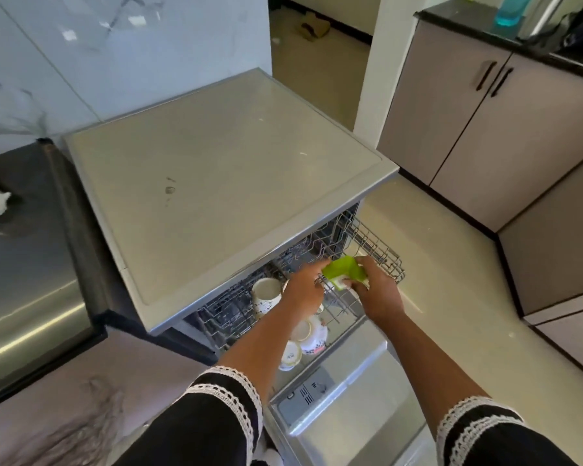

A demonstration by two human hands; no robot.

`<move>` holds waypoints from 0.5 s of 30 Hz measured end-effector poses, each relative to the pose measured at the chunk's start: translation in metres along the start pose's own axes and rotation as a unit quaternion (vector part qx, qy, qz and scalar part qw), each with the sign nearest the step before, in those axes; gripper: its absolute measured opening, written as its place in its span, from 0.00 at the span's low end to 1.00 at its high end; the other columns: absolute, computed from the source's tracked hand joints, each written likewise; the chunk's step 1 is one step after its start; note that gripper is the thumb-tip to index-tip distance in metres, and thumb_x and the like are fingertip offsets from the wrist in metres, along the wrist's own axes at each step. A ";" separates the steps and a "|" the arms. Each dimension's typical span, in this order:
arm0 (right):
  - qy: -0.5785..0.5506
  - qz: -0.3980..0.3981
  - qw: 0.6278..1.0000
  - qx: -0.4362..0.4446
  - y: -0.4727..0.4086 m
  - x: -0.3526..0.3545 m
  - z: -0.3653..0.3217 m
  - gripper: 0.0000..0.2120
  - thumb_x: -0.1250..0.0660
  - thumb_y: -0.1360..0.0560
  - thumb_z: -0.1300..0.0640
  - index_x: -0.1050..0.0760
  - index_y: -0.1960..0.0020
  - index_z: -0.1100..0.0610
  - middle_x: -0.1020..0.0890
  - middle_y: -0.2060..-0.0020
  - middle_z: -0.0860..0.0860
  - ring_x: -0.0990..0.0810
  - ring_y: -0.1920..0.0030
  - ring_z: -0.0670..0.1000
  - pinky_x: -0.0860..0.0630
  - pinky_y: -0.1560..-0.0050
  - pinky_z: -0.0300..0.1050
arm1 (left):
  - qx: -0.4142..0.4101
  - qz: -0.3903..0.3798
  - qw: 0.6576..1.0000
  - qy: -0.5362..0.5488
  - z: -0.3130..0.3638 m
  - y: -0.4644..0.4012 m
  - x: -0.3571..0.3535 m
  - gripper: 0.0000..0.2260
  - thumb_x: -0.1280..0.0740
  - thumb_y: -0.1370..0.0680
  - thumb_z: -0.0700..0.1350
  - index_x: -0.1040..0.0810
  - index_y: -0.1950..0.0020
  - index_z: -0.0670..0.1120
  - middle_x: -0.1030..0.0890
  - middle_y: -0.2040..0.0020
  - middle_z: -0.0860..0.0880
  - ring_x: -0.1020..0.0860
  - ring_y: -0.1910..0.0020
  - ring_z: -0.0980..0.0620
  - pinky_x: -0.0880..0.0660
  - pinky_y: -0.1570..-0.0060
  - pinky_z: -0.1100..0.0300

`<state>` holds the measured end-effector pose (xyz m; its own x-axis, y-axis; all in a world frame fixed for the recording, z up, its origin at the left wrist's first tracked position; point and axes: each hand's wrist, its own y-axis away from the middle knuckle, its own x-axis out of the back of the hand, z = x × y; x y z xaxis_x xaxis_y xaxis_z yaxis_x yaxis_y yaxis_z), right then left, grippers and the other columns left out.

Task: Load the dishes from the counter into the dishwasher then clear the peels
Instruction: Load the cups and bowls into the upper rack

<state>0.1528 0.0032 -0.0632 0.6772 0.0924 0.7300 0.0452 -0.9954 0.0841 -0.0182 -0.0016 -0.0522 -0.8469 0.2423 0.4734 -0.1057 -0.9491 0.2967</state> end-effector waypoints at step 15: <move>0.112 -0.175 0.967 -0.149 -0.086 -0.066 0.079 0.24 0.33 0.23 0.52 0.33 0.28 0.51 0.24 0.39 0.58 0.25 0.40 0.60 0.26 0.43 0.50 | 0.049 -0.208 0.910 -0.356 -0.066 -0.100 -0.053 0.31 0.38 0.20 0.43 0.51 0.21 0.49 0.39 0.24 0.46 0.55 0.22 0.45 0.59 0.26 0.41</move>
<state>0.1624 0.0805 -0.1720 0.4812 0.4577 0.7477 0.0051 -0.8543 0.5197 0.0030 0.0675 -0.1620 -0.1885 0.6780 0.7104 -0.2625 -0.7319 0.6288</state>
